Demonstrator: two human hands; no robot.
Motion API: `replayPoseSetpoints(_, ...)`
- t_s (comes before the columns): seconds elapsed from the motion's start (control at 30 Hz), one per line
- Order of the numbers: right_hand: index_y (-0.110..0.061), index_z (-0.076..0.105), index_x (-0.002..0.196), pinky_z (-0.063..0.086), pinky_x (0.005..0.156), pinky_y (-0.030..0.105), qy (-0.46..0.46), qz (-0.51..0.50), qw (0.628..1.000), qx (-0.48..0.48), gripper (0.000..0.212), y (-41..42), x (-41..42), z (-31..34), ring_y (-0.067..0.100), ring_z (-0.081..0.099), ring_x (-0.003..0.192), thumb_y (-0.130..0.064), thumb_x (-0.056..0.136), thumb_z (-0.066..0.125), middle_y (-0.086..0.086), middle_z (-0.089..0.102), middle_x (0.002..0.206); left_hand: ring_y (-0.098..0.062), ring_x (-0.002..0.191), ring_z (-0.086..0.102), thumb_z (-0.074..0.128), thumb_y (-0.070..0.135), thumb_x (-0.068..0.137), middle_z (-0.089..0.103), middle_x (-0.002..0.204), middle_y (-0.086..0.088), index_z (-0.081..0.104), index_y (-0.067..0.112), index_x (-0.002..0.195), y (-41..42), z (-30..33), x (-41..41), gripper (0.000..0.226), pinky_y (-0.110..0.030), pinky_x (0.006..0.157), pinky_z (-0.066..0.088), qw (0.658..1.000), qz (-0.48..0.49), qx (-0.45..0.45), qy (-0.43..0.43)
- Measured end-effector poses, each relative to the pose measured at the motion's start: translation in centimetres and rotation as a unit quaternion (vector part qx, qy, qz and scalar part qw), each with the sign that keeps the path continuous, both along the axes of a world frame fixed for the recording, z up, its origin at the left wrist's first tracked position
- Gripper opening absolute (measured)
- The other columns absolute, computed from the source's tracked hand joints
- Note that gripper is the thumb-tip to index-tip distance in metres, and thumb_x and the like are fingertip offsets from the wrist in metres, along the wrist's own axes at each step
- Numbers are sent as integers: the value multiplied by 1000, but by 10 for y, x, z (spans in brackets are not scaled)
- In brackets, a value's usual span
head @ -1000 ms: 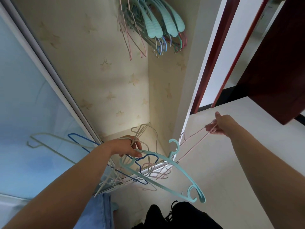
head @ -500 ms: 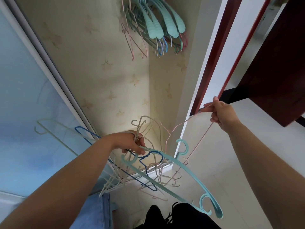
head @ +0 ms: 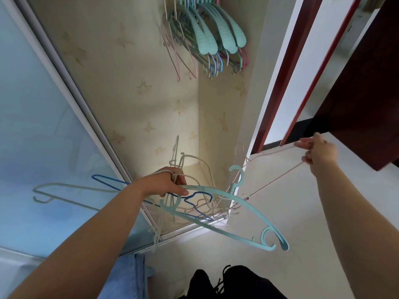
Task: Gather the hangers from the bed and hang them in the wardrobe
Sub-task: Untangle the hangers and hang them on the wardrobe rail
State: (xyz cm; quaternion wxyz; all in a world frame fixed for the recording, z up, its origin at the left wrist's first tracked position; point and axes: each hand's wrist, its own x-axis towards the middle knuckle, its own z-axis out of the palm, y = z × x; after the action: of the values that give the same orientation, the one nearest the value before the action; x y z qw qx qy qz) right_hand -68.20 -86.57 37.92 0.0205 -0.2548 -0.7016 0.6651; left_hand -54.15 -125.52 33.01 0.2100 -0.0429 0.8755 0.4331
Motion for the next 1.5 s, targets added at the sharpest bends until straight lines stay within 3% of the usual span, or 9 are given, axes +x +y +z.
replayPoseSetpoints(0.13,-10,63,94,36,49,20,10,10,995,-94,37,6,15,-14,7,31,42,-42,98,45,5,75,93,-6,55,49,84,23,69,56,69,7,64,20,78,7,13,-2,23,-23,46,38,999,-43,-19,21)
replayPoseSetpoints(0.43,-2,64,85,27,37,19,149,223,963,17,36,-81,22,58,16,26,36,-24,97,39,7,75,81,-6,52,44,82,25,72,48,61,9,42,21,70,27,15,-13,40,-18,45,35,999,-2,-21,42)
replayPoseSetpoints(0.67,-8,68,80,31,39,19,196,205,957,59,38,-41,16,64,12,35,33,-27,98,40,9,75,81,-12,52,39,78,16,78,46,54,8,31,19,68,1,10,-4,48,-23,41,27,996,71,52,23)
replayPoseSetpoints(0.83,-7,66,83,33,36,17,147,129,974,111,40,9,-2,25,6,37,31,-31,102,39,12,73,87,-12,56,43,74,11,82,54,55,10,30,21,68,-17,9,8,48,-24,48,28,989,118,93,16)
replayPoseSetpoints(1.0,-17,68,102,46,60,21,55,276,931,233,44,-6,11,-13,15,59,57,-47,99,37,-6,74,97,-15,59,39,75,12,82,50,56,9,30,21,67,-16,8,5,48,-25,47,28,986,140,87,17)
replayPoseSetpoints(1.2,-24,66,109,50,62,19,211,332,885,248,40,-46,22,44,13,64,65,-47,99,34,-11,72,94,-16,57,34,76,15,80,41,69,-8,29,24,67,-22,9,5,49,-26,47,24,980,177,86,4)
replayPoseSetpoints(1.3,-25,65,116,51,72,22,257,366,853,270,39,-66,15,68,16,66,77,-46,99,36,-5,69,99,-13,52,34,78,18,79,40,62,-4,29,24,65,-26,16,6,51,-25,46,24,972,218,93,2)
replayPoseSetpoints(1.4,-24,66,111,49,60,12,304,354,848,251,30,-89,10,82,17,66,69,-40,99,43,-4,71,98,-9,43,34,80,21,77,38,48,4,30,24,62,-30,24,6,52,-22,42,26,960,264,96,6)
replayPoseSetpoints(1.5,-23,65,109,52,66,17,358,344,839,222,25,-113,9,97,16,67,65,-35,99,46,-3,72,98,-9,39,34,80,22,76,38,44,6,31,23,63,-35,34,5,51,-20,42,26,951,290,103,19)
